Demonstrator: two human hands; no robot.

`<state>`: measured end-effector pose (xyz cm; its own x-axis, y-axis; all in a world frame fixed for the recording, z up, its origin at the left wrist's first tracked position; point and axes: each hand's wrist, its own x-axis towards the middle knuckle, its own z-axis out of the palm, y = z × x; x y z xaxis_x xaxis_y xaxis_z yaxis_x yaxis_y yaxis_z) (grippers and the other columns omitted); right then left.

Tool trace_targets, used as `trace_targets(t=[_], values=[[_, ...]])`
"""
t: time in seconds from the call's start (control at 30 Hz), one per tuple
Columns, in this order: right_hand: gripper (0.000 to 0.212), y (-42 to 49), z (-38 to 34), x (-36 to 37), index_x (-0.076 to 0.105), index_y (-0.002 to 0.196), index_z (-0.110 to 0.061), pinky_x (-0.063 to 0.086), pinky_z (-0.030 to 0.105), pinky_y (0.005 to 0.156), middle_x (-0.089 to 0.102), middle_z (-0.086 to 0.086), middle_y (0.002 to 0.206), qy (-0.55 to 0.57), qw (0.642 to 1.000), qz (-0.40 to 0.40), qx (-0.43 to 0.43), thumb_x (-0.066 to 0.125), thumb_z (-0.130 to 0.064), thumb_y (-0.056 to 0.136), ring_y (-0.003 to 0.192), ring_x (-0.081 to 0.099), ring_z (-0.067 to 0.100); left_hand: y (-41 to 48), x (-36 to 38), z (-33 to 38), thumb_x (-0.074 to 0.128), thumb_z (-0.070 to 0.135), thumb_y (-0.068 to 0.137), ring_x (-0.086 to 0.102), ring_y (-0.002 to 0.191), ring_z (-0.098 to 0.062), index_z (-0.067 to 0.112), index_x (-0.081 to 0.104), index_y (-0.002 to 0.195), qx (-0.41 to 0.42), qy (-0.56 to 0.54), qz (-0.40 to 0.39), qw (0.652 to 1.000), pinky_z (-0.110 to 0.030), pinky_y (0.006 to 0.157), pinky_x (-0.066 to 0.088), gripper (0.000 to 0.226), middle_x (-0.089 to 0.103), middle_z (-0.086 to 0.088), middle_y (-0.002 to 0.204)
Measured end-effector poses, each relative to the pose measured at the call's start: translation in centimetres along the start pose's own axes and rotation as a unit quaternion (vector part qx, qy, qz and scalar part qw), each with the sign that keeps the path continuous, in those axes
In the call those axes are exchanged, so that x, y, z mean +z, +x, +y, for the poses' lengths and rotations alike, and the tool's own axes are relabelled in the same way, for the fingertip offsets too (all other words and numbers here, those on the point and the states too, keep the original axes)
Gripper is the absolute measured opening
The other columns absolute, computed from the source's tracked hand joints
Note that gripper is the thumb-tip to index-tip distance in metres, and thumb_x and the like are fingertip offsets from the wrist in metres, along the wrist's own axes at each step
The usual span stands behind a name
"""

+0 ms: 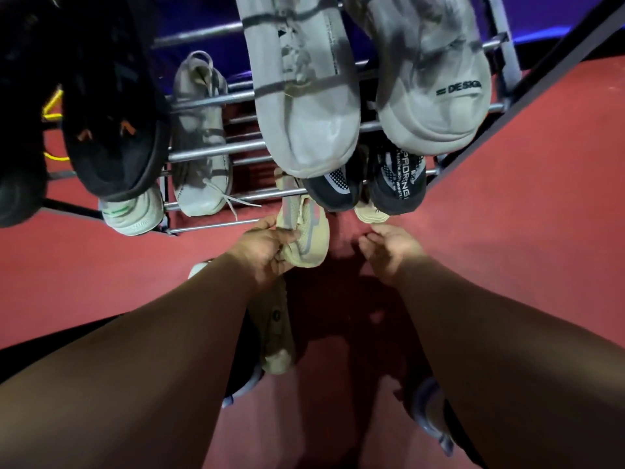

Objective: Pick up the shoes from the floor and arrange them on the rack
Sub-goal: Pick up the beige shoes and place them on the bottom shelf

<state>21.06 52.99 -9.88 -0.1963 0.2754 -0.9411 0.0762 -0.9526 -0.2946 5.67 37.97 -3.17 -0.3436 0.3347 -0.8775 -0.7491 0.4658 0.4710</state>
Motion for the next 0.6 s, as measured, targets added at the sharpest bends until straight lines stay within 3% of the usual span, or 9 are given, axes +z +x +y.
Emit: trace_targets(t=[0.07, 0.13, 0.17, 0.27, 0.33, 0.4, 0.5, 0.6], values=[[0.005, -0.3, 1.2, -0.5, 0.061, 0.102, -0.013, 0.058, 0.037, 0.090, 0.061, 0.004, 0.102, -0.016, 1.000, -0.008, 0.020, 0.056, -0.014, 0.103, 0.097, 0.069, 0.021, 0.5, 0.4, -0.3, 0.062, 0.001, 0.092, 0.073, 0.066, -0.016, 0.024, 0.061, 0.113, -0.010, -0.006, 0.002, 1.000, -0.030, 0.056, 0.057, 0.031, 0.076, 0.000, 0.087], [0.008, -0.4, 1.8, -0.8, 0.062, 0.100, -0.013, 0.060, 0.030, 0.067, 0.062, 0.002, 0.104, -0.011, 1.000, -0.014, 0.023, 0.055, -0.014, 0.103, 0.108, 0.072, 0.022, 0.8, 0.9, -0.6, 0.062, 0.006, 0.095, 0.074, 0.072, -0.017, 0.027, 0.062, 0.114, -0.015, -0.018, 0.005, 1.000, -0.032, 0.062, 0.058, 0.028, 0.077, 0.001, 0.093], [0.008, -0.5, 1.8, -0.9, 0.062, 0.102, -0.010, 0.061, 0.030, 0.069, 0.062, 0.004, 0.106, -0.002, 1.000, -0.017, 0.021, 0.054, -0.012, 0.103, 0.107, 0.072, 0.023, 1.0, 1.2, -0.8, 0.061, 0.008, 0.096, 0.075, 0.074, -0.017, 0.028, 0.064, 0.116, -0.012, -0.026, 0.004, 1.000, -0.032, 0.063, 0.058, 0.029, 0.077, 0.001, 0.095], [0.010, -0.6, 1.4, -1.0, 0.061, 0.095, -0.008, 0.055, 0.039, 0.097, 0.064, 0.008, 0.098, 0.021, 0.999, -0.022, 0.017, 0.053, -0.009, 0.102, 0.089, 0.068, 0.024, 1.5, 2.7, -0.6, 0.058, 0.007, 0.098, 0.075, 0.086, -0.019, 0.029, 0.062, 0.125, 0.018, -0.084, -0.002, 0.996, -0.034, 0.065, 0.061, 0.036, 0.075, -0.002, 0.112], [0.011, -0.7, 0.9, -1.1, 0.060, 0.093, -0.011, 0.052, 0.040, 0.099, 0.065, 0.007, 0.096, 0.009, 0.999, -0.025, 0.018, 0.053, -0.009, 0.102, 0.087, 0.066, 0.023, 2.1, 3.5, -0.6, 0.059, 0.012, 0.099, 0.072, 0.101, -0.021, 0.028, 0.054, 0.137, 0.026, -0.134, -0.001, 0.991, -0.038, 0.080, 0.061, 0.041, 0.071, -0.007, 0.125], [0.012, -0.7, 0.6, -1.1, 0.061, 0.094, -0.012, 0.051, 0.039, 0.098, 0.064, 0.007, 0.099, -0.003, 0.999, -0.027, 0.021, 0.052, -0.010, 0.102, 0.095, 0.066, 0.025, 2.3, 3.8, -1.1, 0.060, 0.023, 0.099, 0.064, 0.117, -0.025, 0.021, 0.048, 0.141, -0.019, -0.157, 0.035, 0.987, -0.042, 0.100, 0.053, 0.044, 0.067, -0.014, 0.127], [0.010, -0.2, 0.3, -1.2, 0.061, 0.097, -0.008, 0.051, 0.043, 0.102, 0.061, 0.009, 0.105, 0.016, 0.999, -0.028, 0.022, 0.052, -0.010, 0.100, 0.115, 0.063, 0.032, 2.6, 4.1, -1.9, 0.051, 0.030, 0.102, 0.054, 0.128, -0.031, 0.008, 0.057, 0.105, -0.073, -0.156, 0.049, 0.984, -0.045, 0.115, 0.037, 0.023, 0.064, -0.021, 0.113], [0.022, 0.3, 0.1, -1.3, 0.059, 0.114, -0.005, 0.050, 0.046, 0.104, 0.059, 0.010, 0.116, 0.055, 0.998, -0.031, 0.024, 0.055, -0.018, 0.096, 0.121, 0.062, 0.033, 3.1, 4.5, -2.2, 0.047, 0.036, 0.102, 0.054, 0.128, -0.030, 0.004, 0.058, 0.118, -0.084, -0.159, 0.015, 0.984, -0.044, 0.116, 0.035, 0.037, 0.061, -0.022, 0.129]])
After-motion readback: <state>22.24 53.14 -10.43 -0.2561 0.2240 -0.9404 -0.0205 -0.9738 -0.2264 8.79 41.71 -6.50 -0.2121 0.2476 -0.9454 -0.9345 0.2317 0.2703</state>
